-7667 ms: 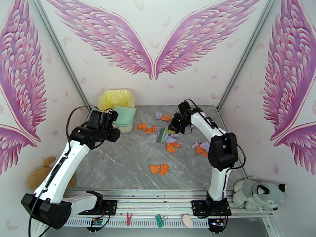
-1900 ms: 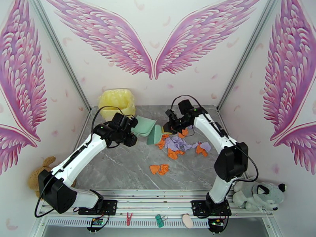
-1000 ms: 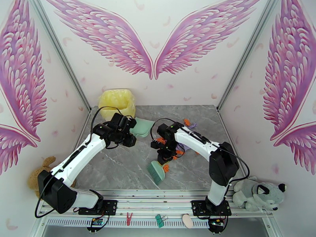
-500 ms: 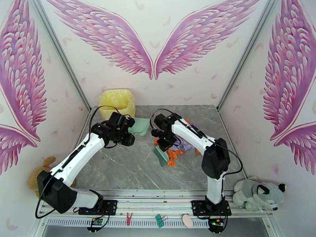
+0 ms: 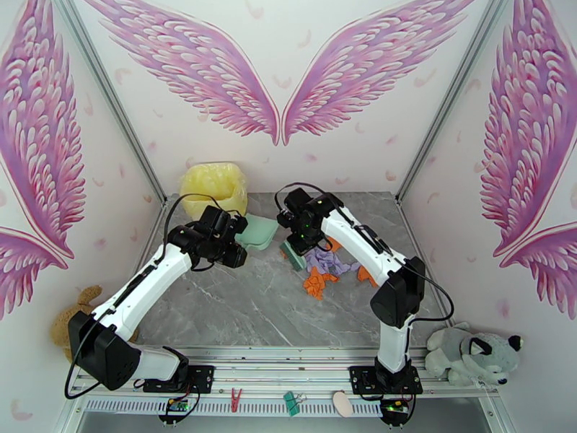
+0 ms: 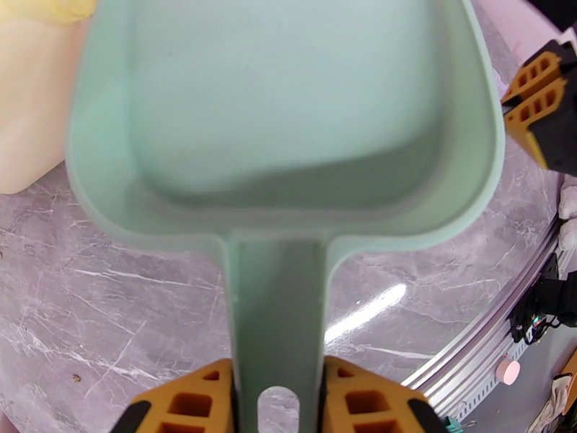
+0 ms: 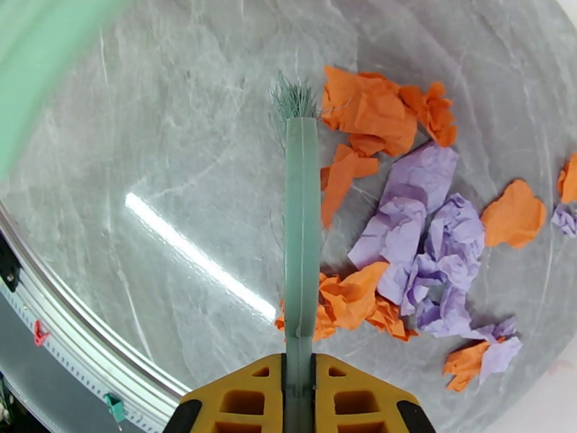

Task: Sweep away the paper scraps from the table

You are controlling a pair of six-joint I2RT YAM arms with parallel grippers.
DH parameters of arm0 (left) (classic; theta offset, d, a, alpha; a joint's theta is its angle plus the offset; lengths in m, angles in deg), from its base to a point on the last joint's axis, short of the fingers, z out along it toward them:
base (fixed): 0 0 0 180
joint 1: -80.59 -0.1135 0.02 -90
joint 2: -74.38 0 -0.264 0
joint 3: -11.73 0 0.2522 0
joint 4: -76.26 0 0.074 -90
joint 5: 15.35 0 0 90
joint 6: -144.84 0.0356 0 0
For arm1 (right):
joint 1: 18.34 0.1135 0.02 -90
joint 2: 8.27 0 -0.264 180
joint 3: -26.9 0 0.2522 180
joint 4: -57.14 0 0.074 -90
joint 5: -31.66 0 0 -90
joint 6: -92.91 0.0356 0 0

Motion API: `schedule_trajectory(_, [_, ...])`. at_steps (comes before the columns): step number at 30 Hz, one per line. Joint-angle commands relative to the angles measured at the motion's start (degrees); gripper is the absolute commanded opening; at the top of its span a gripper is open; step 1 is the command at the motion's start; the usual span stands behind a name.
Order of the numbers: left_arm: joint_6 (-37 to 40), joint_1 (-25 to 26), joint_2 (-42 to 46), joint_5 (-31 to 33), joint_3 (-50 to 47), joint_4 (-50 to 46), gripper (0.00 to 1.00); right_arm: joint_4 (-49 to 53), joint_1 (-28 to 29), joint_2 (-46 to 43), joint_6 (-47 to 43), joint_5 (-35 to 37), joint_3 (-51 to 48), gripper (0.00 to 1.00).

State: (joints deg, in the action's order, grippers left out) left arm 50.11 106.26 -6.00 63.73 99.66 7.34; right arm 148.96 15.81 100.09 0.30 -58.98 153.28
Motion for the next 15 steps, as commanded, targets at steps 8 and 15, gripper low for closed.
schedule_trajectory(8, [3.2, 1.2, 2.4, 1.3, -5.4, 0.7, 0.0, 6.3, -13.2, -0.3, 12.8, 11.5, 7.0, 0.0])
schedule_trajectory(15, [7.5, 5.7, 1.4, 5.9, -7.8, -0.6, 0.0, 15.7, -19.3, 5.4, 15.8, 23.6, 12.1, 0.0])
